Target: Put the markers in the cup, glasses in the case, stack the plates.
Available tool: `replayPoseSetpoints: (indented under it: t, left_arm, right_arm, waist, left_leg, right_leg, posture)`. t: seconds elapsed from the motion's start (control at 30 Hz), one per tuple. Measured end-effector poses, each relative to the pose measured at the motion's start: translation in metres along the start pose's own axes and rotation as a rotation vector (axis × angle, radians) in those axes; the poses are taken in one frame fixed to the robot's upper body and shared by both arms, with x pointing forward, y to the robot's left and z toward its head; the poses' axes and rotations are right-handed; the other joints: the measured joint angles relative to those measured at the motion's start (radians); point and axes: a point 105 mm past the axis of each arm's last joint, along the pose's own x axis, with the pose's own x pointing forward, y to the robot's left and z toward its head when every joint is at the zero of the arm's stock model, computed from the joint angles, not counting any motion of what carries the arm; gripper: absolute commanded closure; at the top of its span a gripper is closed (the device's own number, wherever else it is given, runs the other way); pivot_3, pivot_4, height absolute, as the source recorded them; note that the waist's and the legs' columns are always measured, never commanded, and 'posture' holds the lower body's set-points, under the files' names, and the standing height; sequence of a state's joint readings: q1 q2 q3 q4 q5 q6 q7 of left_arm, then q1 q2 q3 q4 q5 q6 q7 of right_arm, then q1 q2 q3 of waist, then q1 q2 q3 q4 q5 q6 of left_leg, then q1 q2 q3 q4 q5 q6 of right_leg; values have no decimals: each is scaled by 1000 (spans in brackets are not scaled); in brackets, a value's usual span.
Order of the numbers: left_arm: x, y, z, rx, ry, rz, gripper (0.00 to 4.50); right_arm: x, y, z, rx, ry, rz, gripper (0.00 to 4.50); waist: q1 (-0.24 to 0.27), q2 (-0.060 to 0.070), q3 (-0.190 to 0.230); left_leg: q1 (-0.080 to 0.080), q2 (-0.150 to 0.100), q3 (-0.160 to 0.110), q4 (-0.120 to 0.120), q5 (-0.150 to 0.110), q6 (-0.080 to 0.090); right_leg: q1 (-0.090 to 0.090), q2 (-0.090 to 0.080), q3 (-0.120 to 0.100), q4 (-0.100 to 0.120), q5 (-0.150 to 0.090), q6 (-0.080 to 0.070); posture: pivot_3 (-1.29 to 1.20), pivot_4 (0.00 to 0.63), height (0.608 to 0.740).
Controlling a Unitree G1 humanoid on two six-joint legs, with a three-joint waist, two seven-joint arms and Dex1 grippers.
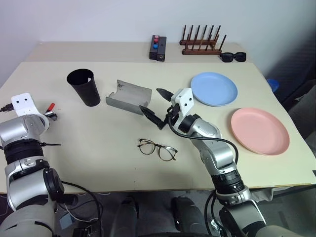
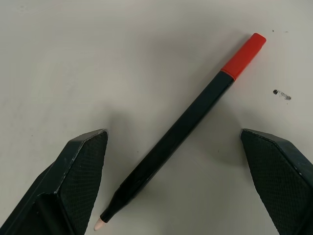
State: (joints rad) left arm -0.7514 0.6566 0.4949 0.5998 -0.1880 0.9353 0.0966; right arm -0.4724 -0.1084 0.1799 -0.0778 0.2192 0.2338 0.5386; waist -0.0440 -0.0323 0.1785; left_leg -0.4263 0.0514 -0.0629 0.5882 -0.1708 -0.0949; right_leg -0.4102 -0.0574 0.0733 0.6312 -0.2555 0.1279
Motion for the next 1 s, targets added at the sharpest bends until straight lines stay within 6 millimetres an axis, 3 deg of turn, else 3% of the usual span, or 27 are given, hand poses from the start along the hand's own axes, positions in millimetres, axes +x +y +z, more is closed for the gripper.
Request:
replayPoseSetpoints:
  t: [0.17,0.2,0.27,0.4,0.53,0.73,0.8,0.9,1.0]
  left_arm:
    - [-1,-1,-1,-15,6,-3,3198]
    - [-1,-2,-1,-21,7,-5,3852]
    - [-3,-4,1,-42,-3,-14,4436]
    - [-5,-9,2,-61,-16,-23,4436]
    - [-2,-14,-1,-67,-79,-24,4436]
    - [-34,-10,70,-136,-482,0,4436]
    - [-45,-13,85,-128,-573,5,4436]
    - [-52,-16,94,-99,-636,24,4436]
    - [-49,-16,90,-119,-594,21,3616]
  right_arm:
    - [-2,-2,0,-8,5,-4,0]
    - [-3,-2,-1,-10,13,0,0]
    - [-5,0,-2,-7,28,31,0]
    - [-18,27,-8,-46,82,228,0]
    - [-25,36,-14,-51,120,311,0]
    - [-27,37,-15,-61,133,341,0]
    - [-27,37,-15,-61,132,344,0]
    - [-27,37,-15,-62,131,345,0]
    - [-26,37,-16,-67,134,342,0]
  waist:
    - [0,0,0]
    - [1,1,0]
    - [4,1,0]
    - [4,1,0]
    - [0,0,0]
    - [3,-3,1]
    - [6,-3,1]
    - [6,-3,1]
    - [4,-3,1]
  left_leg:
    - [0,0,0,0,0,0]
    - [0,0,0,0,0,0]
    - [0,0,0,0,0,0]
    - [1,0,0,0,0,0]
    - [0,0,0,0,0,0]
    - [0,0,0,0,0,0]
    - [0,0,0,0,0,-1]
    - [0,0,0,1,0,-1]
    - [0,0,0,1,0,0]
  right_leg:
    - [0,0,0,0,0,0]
    - [0,0,0,0,0,0]
    - [0,0,0,0,0,0]
    - [1,-1,0,0,0,0]
    - [0,0,0,0,0,0]
    - [0,-1,0,-1,0,0]
    - [1,-1,0,-1,0,0]
    - [1,-1,0,-1,0,0]
    - [1,-1,0,-1,0,0]
  posture:
    - [0,150,740]
    - [0,150,740]
    - [0,150,740]
    - [0,150,740]
    - [0,150,740]
    - [0,150,740]
    - [0,150,740]
    - [0,150,740]
    - [0,150,740]
